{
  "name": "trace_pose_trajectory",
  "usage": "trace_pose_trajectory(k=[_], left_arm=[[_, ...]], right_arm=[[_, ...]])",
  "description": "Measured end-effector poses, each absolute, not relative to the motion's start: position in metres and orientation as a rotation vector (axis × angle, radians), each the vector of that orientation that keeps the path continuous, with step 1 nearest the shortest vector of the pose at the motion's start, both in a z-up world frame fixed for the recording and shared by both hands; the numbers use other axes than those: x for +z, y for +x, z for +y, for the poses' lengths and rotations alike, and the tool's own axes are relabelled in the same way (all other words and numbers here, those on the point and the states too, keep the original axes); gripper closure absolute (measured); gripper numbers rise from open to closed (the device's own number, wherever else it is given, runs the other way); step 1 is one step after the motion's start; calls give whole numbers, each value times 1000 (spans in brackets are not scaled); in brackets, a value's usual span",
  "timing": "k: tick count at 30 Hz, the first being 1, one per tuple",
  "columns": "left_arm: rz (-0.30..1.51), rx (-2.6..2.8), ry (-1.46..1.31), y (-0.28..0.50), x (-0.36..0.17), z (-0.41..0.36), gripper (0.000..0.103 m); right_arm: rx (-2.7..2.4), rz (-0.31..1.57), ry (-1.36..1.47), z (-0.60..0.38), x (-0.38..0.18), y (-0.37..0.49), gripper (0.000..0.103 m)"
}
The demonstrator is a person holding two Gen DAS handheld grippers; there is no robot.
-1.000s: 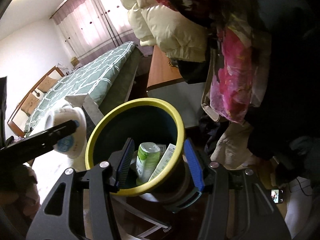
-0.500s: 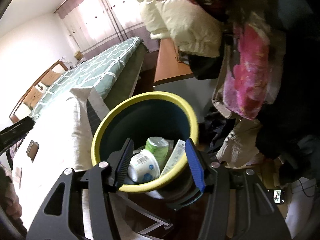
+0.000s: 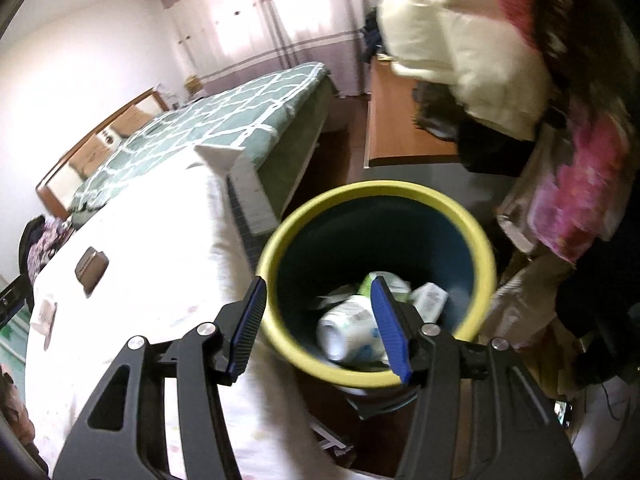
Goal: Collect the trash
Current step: 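Move the right tool to the brown square container and grasp it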
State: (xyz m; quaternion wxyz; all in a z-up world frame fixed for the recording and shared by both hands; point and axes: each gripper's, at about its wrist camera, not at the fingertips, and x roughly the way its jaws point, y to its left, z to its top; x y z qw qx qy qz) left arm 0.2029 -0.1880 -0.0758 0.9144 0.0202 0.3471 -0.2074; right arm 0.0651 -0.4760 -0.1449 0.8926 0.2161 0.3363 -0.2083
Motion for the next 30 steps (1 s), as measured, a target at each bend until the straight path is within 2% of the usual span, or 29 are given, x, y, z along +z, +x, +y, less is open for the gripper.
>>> trace_pose_trajectory(k=[12, 20, 24, 28, 30], left_arm=[[685, -194, -77, 227, -82, -47, 10], [665, -60, -141, 234, -99, 18, 10], [679, -64, -175, 239, -108, 27, 10], [707, -79, -177, 245, -118, 25, 10], [729, -85, -188, 248, -122, 23, 10]], right_arm=[[-249, 748, 346, -383, -132, 145, 51], [-57, 788, 250, -305, -125, 215, 51], [7, 821, 212, -275, -130, 251, 43], [36, 843, 166, -255, -137, 281, 42], [28, 833, 125, -246, -140, 296, 30]])
